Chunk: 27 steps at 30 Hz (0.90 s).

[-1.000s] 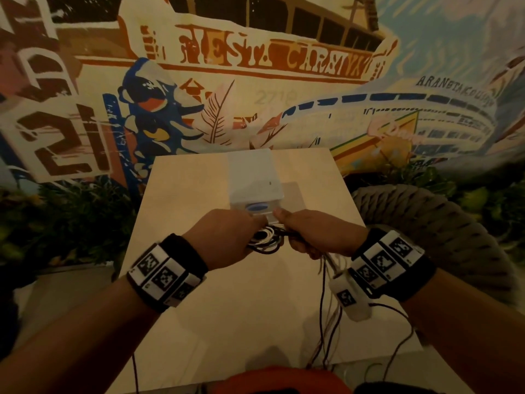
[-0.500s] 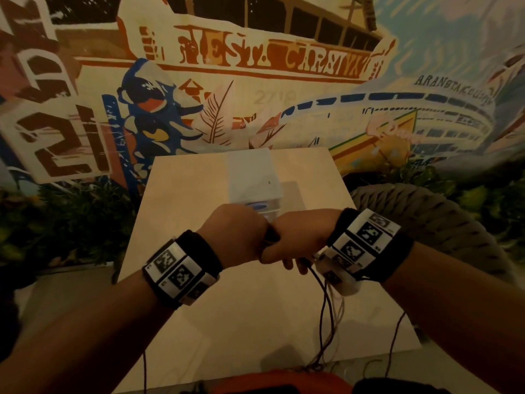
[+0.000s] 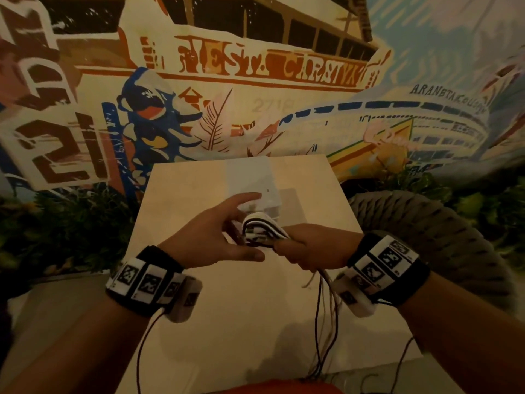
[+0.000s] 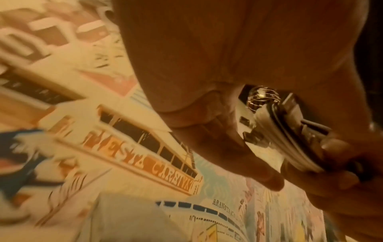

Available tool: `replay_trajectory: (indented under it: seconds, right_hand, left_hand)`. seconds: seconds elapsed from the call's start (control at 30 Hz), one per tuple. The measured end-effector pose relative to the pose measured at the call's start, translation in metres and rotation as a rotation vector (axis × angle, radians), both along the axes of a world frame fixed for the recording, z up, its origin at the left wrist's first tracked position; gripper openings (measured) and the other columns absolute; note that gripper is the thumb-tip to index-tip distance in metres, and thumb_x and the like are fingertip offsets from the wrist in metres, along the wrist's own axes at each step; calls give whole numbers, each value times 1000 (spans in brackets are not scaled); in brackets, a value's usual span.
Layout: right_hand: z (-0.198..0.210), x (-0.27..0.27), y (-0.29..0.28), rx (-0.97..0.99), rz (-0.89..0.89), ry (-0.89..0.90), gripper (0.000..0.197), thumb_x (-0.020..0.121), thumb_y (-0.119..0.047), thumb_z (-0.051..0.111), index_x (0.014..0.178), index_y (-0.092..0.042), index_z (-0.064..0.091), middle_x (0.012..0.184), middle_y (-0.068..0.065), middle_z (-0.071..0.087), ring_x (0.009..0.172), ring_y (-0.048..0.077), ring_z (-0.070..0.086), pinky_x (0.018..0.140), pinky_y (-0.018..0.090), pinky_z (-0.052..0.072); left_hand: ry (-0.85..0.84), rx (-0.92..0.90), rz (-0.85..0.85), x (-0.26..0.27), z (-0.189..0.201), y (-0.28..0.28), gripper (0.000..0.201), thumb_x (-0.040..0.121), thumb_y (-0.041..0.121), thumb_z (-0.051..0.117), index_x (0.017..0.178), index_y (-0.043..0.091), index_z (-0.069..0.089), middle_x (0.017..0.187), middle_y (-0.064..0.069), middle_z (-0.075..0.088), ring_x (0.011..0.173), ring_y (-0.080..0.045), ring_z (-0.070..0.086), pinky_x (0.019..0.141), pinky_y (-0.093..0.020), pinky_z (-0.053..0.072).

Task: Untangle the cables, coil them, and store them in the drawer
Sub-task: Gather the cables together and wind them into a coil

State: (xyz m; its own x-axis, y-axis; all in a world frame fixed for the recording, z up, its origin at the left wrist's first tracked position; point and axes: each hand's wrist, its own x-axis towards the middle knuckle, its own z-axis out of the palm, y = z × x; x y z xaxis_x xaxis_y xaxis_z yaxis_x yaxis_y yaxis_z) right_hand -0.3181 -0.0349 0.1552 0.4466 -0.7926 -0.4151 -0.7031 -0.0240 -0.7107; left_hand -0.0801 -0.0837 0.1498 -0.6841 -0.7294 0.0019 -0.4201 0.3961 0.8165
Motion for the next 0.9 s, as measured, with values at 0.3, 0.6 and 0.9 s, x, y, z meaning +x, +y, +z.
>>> replay_trajectory:
  seconds: [0.3,0.6,0.9]
  right_hand:
    - [14,22,15,14,-60,-359,36,104,-35,46,70,-26,56,54,-14,51,47,5,45,51,26,42]
    - [17,33,12,72,-125,-597,53,92,-34,55,117,12,44,74,26,46,54,37,41,55,36,41]
    - [-5,29,9,-9,-75,-394,38,104,-41,49,92,-5,54,61,-6,49,52,13,52,71,45,61]
  left_hand:
    - [236,247,-123,-33,-8,25,70,70,86,52,118,35,56,108,41,64,104,22,57,88,-11,50]
    - [772,423,-109,-46,9,27,25,92,46,65,86,23,72,110,-6,74,124,-28,61,96,-35,52]
    - [999,400,170,-35,21,16,15,101,19,48,93,10,58,67,-2,53,63,-20,58,68,-35,55]
